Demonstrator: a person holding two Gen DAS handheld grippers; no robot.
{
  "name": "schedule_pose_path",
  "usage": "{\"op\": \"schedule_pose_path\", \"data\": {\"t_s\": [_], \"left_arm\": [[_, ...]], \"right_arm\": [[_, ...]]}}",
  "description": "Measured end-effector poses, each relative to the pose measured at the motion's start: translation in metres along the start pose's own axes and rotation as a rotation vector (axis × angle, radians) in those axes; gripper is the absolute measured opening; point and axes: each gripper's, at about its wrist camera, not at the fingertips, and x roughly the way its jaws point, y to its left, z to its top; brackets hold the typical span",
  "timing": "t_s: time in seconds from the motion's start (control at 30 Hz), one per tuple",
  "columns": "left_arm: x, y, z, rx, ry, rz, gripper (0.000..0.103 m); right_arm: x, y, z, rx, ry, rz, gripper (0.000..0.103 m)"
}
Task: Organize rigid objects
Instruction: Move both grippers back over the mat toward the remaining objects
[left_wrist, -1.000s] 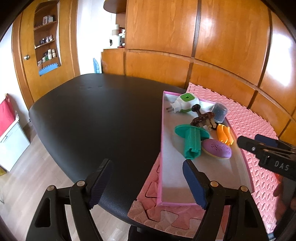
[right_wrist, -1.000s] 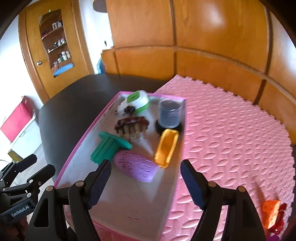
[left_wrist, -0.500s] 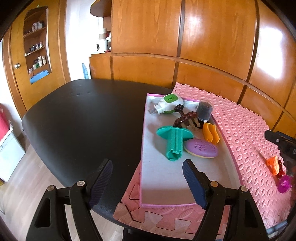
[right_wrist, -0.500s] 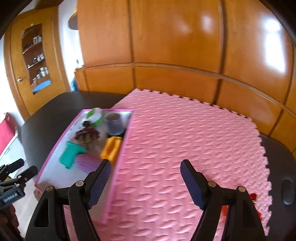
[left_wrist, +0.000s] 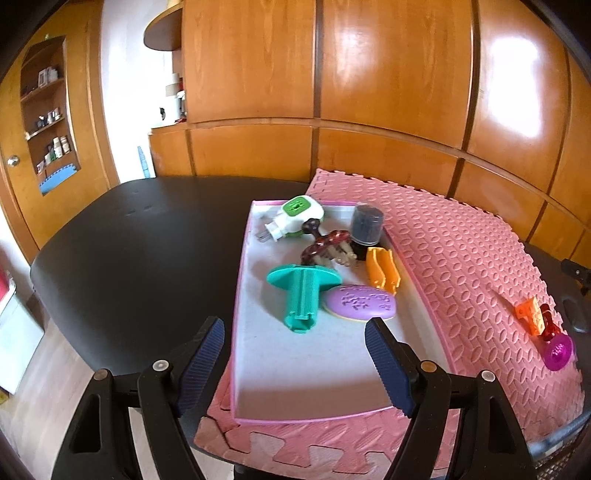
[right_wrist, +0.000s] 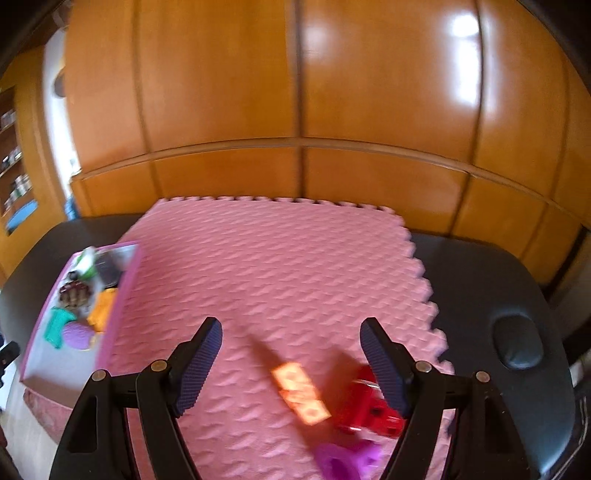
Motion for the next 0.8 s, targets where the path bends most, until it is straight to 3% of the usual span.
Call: {"op": "schedule_pose_path", "data": {"t_s": [0.33,0.5,0.8], "left_arm": [[0.0,-0.033,0.004,0.094,-0.001,-0.036,0.079],[0.001,-0.052,0.004,0.14,0.004,-0.066,0.079],[0.005,-0.088,0.003,0.216,0.02,-0.13,0.079]], "right_arm": [[0.005,-0.085,-0.015,0.214,-0.016,-0.122,0.078],[0.012,-0.11,-0.022,0.344,0.001,-0.093,0.078],[0.01,-0.124,-0.026,0.429,-0.005,-0.068,0.078]]}}
